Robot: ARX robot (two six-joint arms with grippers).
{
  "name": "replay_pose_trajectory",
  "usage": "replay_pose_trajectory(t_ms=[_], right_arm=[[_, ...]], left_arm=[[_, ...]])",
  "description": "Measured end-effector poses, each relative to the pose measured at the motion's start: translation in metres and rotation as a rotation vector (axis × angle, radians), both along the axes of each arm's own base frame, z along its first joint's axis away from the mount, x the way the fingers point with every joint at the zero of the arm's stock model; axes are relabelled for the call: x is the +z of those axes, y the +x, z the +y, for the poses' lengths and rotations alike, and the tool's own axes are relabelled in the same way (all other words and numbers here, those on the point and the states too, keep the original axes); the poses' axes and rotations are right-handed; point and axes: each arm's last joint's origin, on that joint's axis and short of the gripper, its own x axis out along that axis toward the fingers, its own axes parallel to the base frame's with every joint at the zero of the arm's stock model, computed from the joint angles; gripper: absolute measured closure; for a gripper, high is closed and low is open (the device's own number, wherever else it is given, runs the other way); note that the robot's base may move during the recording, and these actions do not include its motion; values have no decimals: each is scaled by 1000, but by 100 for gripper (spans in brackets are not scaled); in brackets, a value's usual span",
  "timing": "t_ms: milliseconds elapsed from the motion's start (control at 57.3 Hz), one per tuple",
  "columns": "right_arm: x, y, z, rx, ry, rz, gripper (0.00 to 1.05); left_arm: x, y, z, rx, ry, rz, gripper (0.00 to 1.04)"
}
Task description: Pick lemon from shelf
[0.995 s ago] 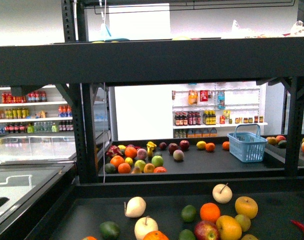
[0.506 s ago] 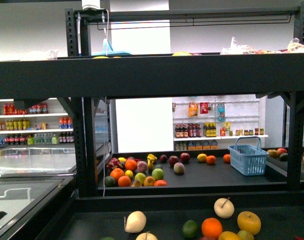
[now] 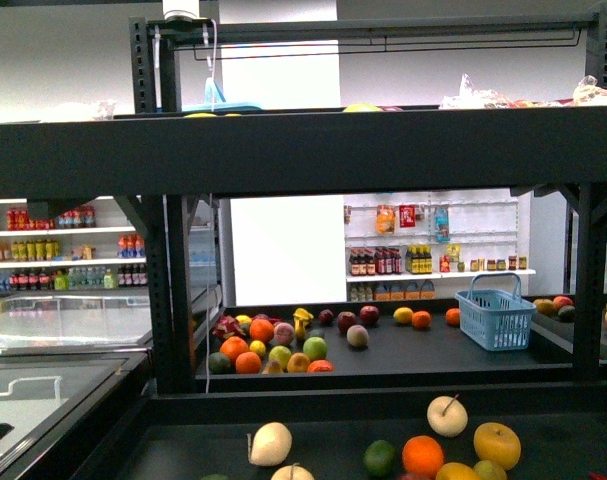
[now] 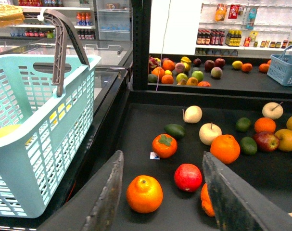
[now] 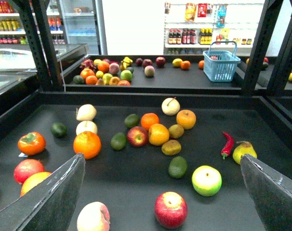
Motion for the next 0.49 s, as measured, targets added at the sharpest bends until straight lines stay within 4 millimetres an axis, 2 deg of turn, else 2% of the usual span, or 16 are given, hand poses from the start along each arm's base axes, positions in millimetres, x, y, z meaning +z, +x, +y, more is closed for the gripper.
replay_pose_trajectory(t_ms=[210,489], right_arm=[[0,0,0,0,0,0,7],[0,0,0,0,0,0,7]], left_arm=[[0,0,0,0,1,0,7],[0,0,0,0,2,0,8]])
